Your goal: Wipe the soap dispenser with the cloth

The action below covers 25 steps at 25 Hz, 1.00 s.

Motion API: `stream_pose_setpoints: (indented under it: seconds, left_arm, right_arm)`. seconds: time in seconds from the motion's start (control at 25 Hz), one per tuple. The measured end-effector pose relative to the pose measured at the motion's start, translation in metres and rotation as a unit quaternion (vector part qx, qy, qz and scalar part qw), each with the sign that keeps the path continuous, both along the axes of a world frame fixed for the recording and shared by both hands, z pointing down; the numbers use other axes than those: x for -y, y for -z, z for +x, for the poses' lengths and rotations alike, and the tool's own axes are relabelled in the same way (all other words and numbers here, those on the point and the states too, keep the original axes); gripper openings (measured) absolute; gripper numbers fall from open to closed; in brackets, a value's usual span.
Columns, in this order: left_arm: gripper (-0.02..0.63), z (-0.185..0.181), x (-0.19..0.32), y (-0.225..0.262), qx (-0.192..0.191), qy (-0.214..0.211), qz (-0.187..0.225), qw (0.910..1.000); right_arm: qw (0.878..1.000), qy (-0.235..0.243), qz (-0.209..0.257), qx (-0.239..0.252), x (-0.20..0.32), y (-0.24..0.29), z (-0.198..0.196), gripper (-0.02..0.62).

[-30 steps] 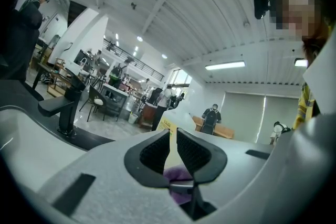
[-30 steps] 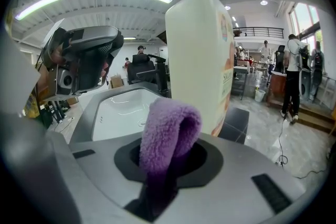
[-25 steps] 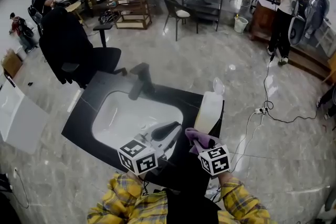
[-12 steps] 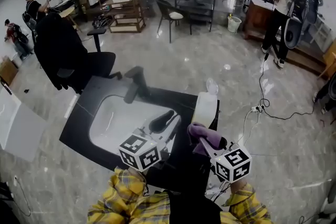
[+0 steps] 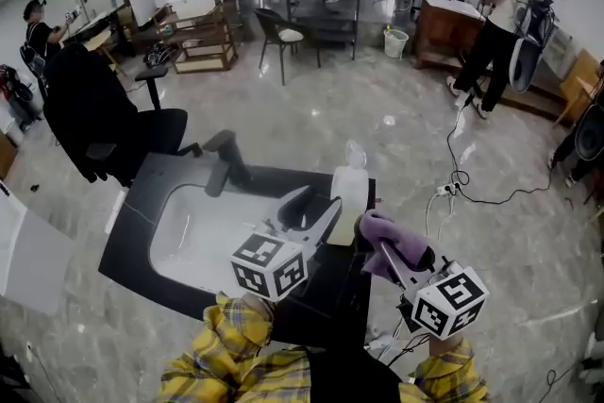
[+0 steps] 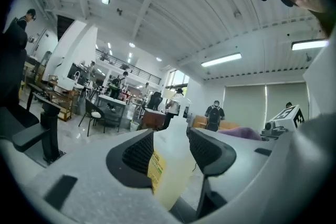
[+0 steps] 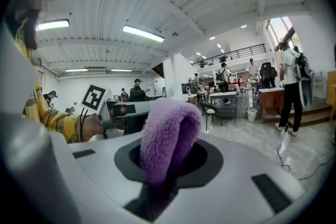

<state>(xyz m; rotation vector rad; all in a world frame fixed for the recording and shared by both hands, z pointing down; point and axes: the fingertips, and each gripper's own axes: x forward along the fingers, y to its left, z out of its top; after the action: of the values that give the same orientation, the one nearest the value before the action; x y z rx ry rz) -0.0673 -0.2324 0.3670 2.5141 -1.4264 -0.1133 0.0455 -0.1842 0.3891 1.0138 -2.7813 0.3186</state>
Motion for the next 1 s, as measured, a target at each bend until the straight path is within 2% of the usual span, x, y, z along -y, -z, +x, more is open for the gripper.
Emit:
stream_pose_setpoints:
  seconds: [0.28, 0.52, 0.8, 1.0]
  left_arm:
    - [0.23, 0.02, 0.019, 0.006, 0.035, 0.026, 0.013, 0.999]
    - [0.266, 0.036, 0.029, 0.007, 0.058, 0.033, 0.019, 0.9976]
    - [0.272, 0.046, 0.044, 0.006, 0.097, 0.054, 0.02, 0.9936]
    - [0.27, 0.049, 0.053, 0.011, 0.129, 0.069, 0.052, 0.9879]
  right_arm:
    - [0.999, -0.048, -0.003, 0.004, 0.001, 0.004, 0.031, 0.075]
    - [0.997, -0.082, -0.007, 0.014, -0.001, 0.005, 0.051, 0.075]
    - [0.995, -0.099, -0.012, 0.015, -0.003, 0.004, 0.058, 0.075]
    - [0.995, -0.098, -0.015, 0.014, -0.004, -0.001, 0.055, 0.075]
